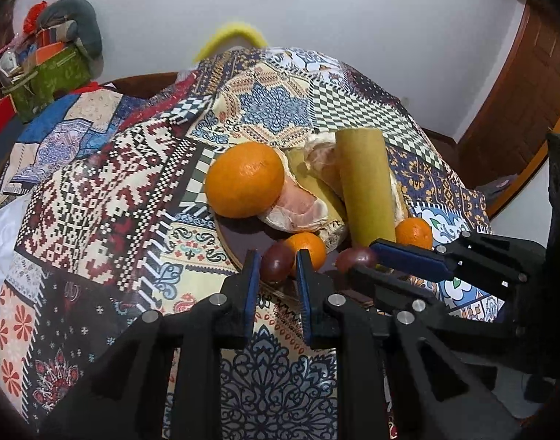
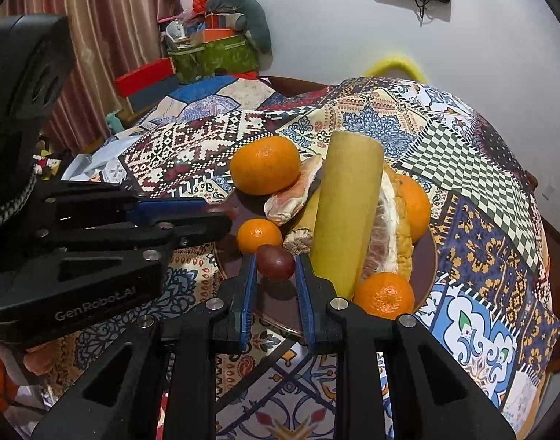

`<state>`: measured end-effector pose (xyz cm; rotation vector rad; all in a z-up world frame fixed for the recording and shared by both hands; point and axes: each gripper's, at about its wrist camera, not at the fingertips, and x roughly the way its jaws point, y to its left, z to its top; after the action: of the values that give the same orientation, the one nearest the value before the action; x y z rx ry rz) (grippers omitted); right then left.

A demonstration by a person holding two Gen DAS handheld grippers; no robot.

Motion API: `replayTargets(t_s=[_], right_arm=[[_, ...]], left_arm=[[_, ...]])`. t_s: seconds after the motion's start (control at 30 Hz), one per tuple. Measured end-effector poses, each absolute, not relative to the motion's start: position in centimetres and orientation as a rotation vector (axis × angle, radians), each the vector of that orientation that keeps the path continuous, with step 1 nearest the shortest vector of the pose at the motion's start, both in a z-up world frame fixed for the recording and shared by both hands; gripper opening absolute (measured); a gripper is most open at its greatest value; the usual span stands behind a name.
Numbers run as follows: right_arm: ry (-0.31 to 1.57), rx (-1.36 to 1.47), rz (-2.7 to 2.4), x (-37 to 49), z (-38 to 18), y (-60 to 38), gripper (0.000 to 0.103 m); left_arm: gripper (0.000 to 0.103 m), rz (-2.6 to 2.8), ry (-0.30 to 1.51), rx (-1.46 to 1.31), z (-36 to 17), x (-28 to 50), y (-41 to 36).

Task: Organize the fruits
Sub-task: 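Drop both dates onto the plate by opening both grippers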

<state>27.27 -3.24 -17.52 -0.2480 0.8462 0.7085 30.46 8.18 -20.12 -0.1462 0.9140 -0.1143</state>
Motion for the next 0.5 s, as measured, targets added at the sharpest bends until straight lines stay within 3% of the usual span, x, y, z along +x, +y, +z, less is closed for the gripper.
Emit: replayTargets(t_s=[0.2, 0.5], right_arm=[[0.860, -0.275, 0.710, 27.2, -17.9, -3.1, 0.020], [0.845, -0.258, 0.693, 27.0, -17.2, -4.0, 0.026]], left_arm=[[0.028, -0.117, 0.921, -0.141, -20.3, 30.7, 7.8], [0.028, -0.095, 0.887, -0.142, -18.5, 29.3, 8.2]])
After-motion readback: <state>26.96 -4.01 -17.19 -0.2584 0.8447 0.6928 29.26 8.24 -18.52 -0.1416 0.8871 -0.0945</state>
